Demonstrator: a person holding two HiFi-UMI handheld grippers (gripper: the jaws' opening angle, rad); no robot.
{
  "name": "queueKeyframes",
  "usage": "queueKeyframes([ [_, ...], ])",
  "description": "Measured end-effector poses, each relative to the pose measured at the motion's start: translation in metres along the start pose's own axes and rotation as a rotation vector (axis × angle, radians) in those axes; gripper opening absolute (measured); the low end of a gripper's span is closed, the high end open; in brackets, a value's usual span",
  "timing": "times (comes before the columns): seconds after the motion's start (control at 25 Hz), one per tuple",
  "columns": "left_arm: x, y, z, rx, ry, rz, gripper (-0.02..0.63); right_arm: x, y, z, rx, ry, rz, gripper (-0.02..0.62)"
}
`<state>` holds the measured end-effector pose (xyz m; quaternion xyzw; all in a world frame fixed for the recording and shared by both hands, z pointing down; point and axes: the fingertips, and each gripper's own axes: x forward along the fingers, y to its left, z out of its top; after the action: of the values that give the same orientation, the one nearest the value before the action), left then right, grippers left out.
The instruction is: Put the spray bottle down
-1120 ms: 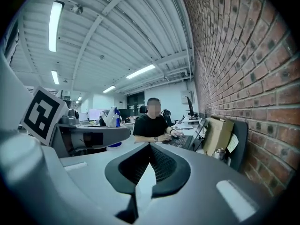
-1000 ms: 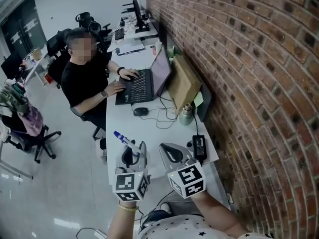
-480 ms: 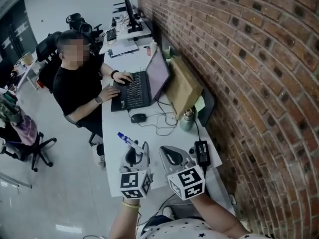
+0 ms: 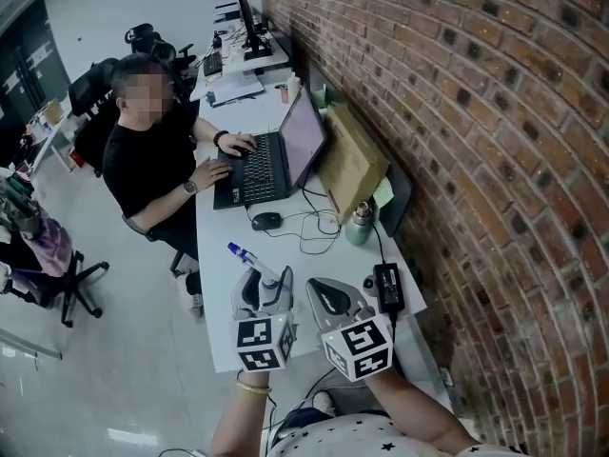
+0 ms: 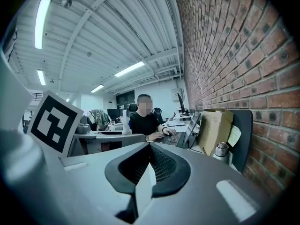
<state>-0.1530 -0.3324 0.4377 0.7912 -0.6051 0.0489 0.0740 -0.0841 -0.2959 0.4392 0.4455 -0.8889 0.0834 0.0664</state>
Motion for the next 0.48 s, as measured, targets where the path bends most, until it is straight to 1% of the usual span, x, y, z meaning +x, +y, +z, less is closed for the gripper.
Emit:
queueKeyframes([
  [0.16, -0.017, 0.005, 0.001, -0.019, 0.000, 0.036, 0.222, -0.009, 0.007, 0.001, -0.006, -0.003, 0.012, -0.002],
  [0.32, -0.049, -0.003, 0.006, -0.072, -0.010, 0.023, 0.211, -0.025, 0.015, 0.002, -0.006, -0.024, 0.031, -0.002],
  [0.36, -0.060, -0.007, 0.009, -0.074, -0.022, 0.028, 0.179, -0.029, 0.018, 0.003, -0.005, -0.031, 0.039, -0.002],
  [0.48, -0.094, -0.019, 0.019, -0.085, -0.075, 0.055, 0.048, -0.046, 0.027, 0.004, 0.000, -0.053, 0.066, -0.002],
])
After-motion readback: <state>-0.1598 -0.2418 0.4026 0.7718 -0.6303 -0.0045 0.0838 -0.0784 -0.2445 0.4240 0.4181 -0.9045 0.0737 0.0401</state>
